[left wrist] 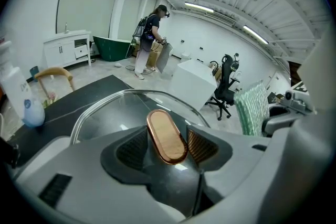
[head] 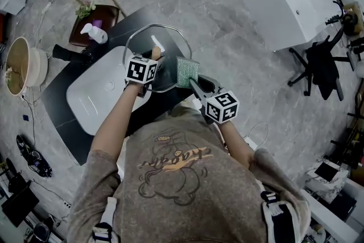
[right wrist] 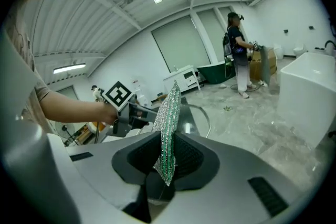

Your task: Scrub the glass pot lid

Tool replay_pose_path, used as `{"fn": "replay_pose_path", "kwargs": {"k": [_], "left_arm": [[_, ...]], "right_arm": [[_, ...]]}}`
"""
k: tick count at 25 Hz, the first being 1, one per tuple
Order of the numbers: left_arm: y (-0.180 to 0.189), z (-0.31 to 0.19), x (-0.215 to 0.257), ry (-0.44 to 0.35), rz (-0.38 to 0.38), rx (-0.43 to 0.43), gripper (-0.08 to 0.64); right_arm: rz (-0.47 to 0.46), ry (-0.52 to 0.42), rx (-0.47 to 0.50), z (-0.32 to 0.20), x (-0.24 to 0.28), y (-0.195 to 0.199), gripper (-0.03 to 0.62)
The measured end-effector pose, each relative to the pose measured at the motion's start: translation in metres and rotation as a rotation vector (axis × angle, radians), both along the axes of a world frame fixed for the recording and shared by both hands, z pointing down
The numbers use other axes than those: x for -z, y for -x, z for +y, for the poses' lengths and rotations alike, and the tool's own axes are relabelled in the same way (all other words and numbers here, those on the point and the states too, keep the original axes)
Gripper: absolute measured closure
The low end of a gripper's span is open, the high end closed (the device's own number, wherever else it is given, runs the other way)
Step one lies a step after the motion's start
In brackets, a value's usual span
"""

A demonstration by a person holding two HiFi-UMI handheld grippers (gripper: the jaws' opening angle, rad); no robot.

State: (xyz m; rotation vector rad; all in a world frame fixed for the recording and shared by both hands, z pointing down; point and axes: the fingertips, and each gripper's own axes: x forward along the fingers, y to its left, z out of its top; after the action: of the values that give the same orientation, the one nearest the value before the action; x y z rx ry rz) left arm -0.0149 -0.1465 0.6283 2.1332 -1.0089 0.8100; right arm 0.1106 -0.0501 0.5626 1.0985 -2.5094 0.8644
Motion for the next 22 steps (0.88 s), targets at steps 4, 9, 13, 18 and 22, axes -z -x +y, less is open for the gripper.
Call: {"fn": "replay_pose_path", "kwargs": {"k": [4,9,13,18,22], "left_arm": [[0.001,0.001,-0.003,0.009,0.002,0.002,0.322],[0.000,0.002,-0.005,0.024,0.017,0.003,0.324],[-0.003,-0.001,0.004,0.005,0.022,-0.006,0.327],[-0.003,0.000,0.003,0.018,0.033,0.002,0.330],[-0.002,0.000,0.002,0.027,0.033,0.001,0.331]], "right_arm": [[-0.018,0.123,0.078,0.018,-0.024,0.015,0.502],[0.004,0.247,0.173,0.034,-0.049,0.031,0.502],[0.014,0.289,0.234,0.038,-0.058,0.047,0.502],[0.008,0.311,0.281,0.033,-0.066,0.069,0.502],[0.010,0.339,0.301,0.027,-0.076,0.084,0.502]]}}
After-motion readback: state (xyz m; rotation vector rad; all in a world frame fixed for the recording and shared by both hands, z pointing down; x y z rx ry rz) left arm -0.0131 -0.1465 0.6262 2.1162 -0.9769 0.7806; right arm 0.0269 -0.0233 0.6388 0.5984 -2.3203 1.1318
